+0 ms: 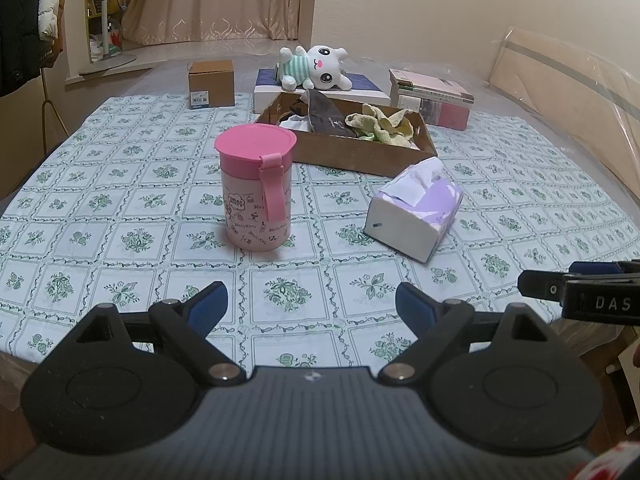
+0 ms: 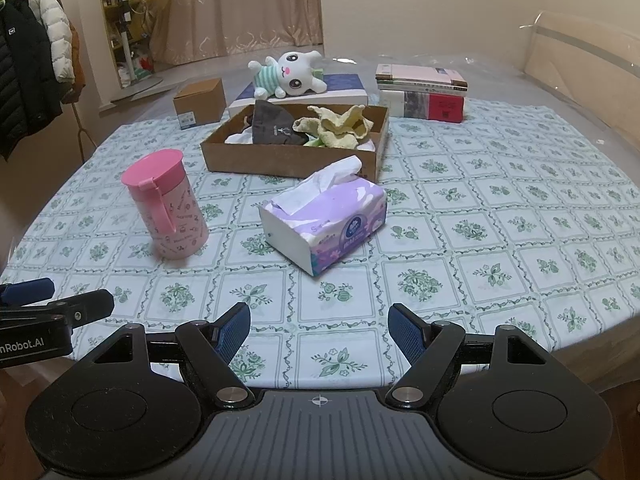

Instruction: Organize soft objects

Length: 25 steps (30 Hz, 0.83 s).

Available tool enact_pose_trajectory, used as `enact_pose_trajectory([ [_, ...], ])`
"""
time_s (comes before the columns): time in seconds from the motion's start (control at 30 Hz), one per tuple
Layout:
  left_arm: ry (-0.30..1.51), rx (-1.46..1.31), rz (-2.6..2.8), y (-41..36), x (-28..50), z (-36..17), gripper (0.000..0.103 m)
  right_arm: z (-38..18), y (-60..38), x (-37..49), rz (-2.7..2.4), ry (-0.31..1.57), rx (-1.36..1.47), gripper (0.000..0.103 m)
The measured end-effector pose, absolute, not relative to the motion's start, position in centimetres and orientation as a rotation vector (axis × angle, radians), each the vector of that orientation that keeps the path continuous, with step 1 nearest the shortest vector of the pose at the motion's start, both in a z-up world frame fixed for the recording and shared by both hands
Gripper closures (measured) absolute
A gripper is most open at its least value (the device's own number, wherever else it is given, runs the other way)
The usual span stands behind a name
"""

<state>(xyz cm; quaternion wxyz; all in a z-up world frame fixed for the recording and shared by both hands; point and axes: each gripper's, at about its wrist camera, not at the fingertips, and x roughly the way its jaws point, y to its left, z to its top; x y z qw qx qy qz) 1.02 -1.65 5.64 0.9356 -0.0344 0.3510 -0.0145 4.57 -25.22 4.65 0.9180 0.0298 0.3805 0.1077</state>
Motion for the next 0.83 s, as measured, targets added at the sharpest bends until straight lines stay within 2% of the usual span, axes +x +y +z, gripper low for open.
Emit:
enact_pose_trajectory([
  [0.83,0.721,-0.071,-0.047,-1.79,0.85,5.05,0.013,4.37,-25.21,4.40,0.220,0.788,0.067,0.027],
])
